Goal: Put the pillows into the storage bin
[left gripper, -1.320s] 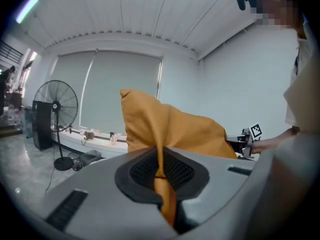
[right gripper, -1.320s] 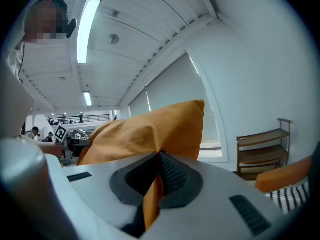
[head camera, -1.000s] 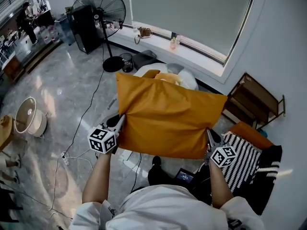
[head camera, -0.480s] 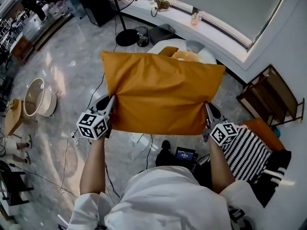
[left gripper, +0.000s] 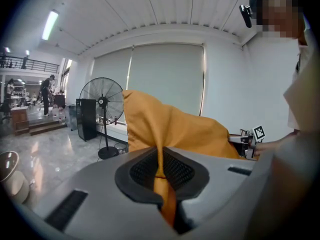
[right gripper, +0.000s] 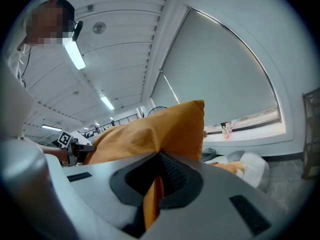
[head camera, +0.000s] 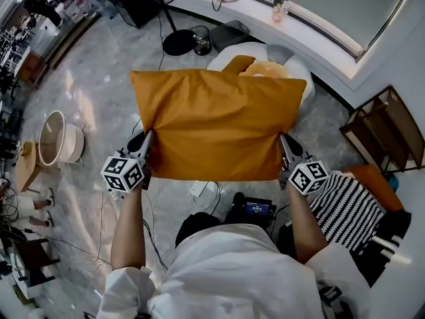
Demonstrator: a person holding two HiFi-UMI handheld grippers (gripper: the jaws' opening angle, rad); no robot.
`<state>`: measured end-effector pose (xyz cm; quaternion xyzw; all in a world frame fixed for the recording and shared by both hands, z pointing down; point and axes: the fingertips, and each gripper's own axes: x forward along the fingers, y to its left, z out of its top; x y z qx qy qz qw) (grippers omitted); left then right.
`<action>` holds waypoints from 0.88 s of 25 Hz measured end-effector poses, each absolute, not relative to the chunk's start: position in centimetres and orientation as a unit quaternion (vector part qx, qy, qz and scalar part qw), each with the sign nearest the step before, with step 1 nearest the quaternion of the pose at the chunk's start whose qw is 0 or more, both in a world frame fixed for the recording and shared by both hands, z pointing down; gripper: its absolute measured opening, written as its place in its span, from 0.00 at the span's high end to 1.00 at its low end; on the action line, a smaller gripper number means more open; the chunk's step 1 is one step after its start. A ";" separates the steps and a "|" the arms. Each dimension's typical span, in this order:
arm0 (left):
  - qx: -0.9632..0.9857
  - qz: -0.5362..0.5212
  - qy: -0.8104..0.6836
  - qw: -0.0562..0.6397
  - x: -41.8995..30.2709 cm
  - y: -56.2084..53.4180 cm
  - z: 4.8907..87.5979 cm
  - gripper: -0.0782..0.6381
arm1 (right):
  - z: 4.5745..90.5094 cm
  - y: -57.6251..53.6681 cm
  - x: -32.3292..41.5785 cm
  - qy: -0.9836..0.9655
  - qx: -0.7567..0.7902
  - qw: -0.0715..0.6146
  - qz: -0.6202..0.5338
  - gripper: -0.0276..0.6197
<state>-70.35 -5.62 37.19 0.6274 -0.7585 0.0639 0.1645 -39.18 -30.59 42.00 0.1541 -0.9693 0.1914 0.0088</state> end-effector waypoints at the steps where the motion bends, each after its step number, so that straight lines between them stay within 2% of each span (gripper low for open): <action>1: 0.627 0.067 -0.757 0.167 -71.0 -5.9 37.4 0.86 | 42.3 -30.8 -39.8 -0.969 0.154 0.011 0.195 0.91; 9: 0.650 0.075 -0.734 0.180 -77.9 -8.7 39.4 0.86 | 44.5 -30.7 -44.7 -0.961 0.179 0.023 0.209 0.91; 22: 0.742 0.099 -0.617 0.244 -91.8 -15.2 48.7 0.86 | 51.0 -27.0 -53.2 -0.908 0.330 0.060 0.251 0.91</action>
